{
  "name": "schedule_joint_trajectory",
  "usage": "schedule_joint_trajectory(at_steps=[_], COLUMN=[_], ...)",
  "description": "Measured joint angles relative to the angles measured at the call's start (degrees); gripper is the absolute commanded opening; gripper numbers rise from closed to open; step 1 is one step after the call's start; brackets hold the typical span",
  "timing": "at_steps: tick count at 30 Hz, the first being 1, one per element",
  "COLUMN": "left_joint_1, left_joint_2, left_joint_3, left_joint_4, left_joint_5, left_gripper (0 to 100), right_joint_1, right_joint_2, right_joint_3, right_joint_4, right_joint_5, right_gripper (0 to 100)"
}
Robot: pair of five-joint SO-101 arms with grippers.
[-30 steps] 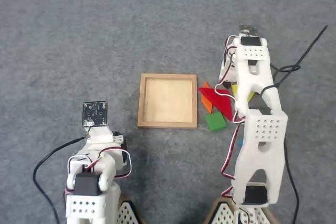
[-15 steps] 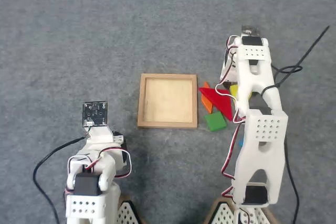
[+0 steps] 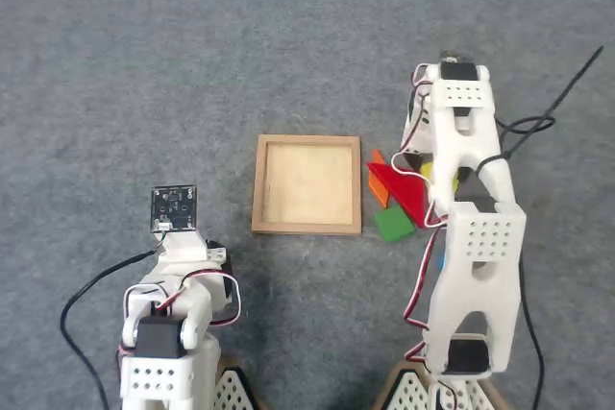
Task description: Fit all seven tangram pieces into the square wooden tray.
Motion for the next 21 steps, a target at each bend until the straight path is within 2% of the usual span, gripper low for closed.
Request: schedule_joint_trajectory(at_steps=[5, 9, 16, 21], left_joint_1=[0.0, 0.0, 0.0, 0.0], left_joint_2=[0.0, 0.0, 0.0, 0.0], left_joint_3=[0.0, 0.0, 0.0, 0.0], left_joint_4=[0.0, 0.0, 0.0, 0.0], left_joint_5=[0.0, 0.0, 0.0, 0.0], left_gripper=[1, 1, 1, 1], right_joint_1=[-4.22, -7.3, -6.86, -3.96], right_joint_2=[-1.76, -5.36, -6.86, -7.12], right_joint_3=[0.0, 0.0, 2.2, 3.43], right_joint_4=[2.73, 4.13, 4.22, 1.14], right_joint_5=[0.0, 0.0, 1.41, 2.73], right_gripper=[26.6, 21.7, 24.8, 26.7])
